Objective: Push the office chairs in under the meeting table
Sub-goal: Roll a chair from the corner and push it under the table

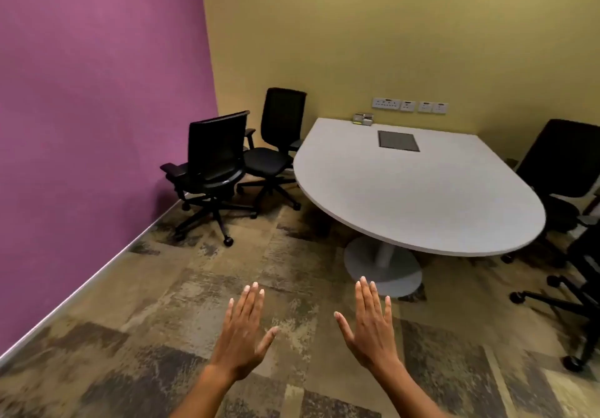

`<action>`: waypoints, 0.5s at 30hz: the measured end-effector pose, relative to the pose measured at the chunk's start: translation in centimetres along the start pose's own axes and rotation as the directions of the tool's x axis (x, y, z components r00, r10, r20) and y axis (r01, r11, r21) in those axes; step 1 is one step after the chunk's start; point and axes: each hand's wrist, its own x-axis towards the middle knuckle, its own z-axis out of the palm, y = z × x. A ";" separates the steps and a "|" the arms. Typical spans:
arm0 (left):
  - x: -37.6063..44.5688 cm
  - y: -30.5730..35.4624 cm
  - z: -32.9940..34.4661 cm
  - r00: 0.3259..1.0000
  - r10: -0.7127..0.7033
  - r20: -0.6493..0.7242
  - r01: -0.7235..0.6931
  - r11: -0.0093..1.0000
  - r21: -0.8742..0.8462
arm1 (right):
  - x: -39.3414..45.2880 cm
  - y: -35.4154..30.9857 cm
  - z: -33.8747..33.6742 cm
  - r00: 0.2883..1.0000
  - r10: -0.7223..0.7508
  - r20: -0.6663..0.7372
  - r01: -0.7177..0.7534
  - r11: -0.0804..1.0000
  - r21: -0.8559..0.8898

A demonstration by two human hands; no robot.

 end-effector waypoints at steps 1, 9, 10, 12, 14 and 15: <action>0.4 -1.0 -0.1 0.999 -0.002 -0.044 0.002 1.000 0.010 | 0.8 -0.8 0.1 1.000 -0.013 -0.010 0.013 1.000 -0.001; 7.3 -11.5 -2.3 0.989 -0.075 -0.128 0.075 0.997 -0.008 | 11.7 -9.9 0.9 0.993 -0.121 0.005 0.121 0.990 -0.076; 8.5 -12.9 -2.9 0.988 -0.081 -0.130 0.080 0.997 -0.017 | 13.3 -11.1 0.9 0.992 -0.127 0.004 0.126 0.989 -0.078; 10.8 -15.2 -4.2 0.985 -0.094 -0.145 0.091 0.995 -0.028 | 16.5 -13.4 0.9 0.989 -0.146 -0.017 0.144 0.986 -0.087; 13.1 -18.1 -5.7 0.980 -0.111 -0.165 0.106 0.994 -0.039 | 20.2 -16.0 1.2 0.987 -0.157 -0.020 0.155 0.983 -0.095; 14.0 -19.0 -6.5 0.980 -0.103 -0.168 0.098 0.994 -0.037 | 21.5 -16.9 1.1 0.987 -0.160 -0.023 0.157 0.982 -0.100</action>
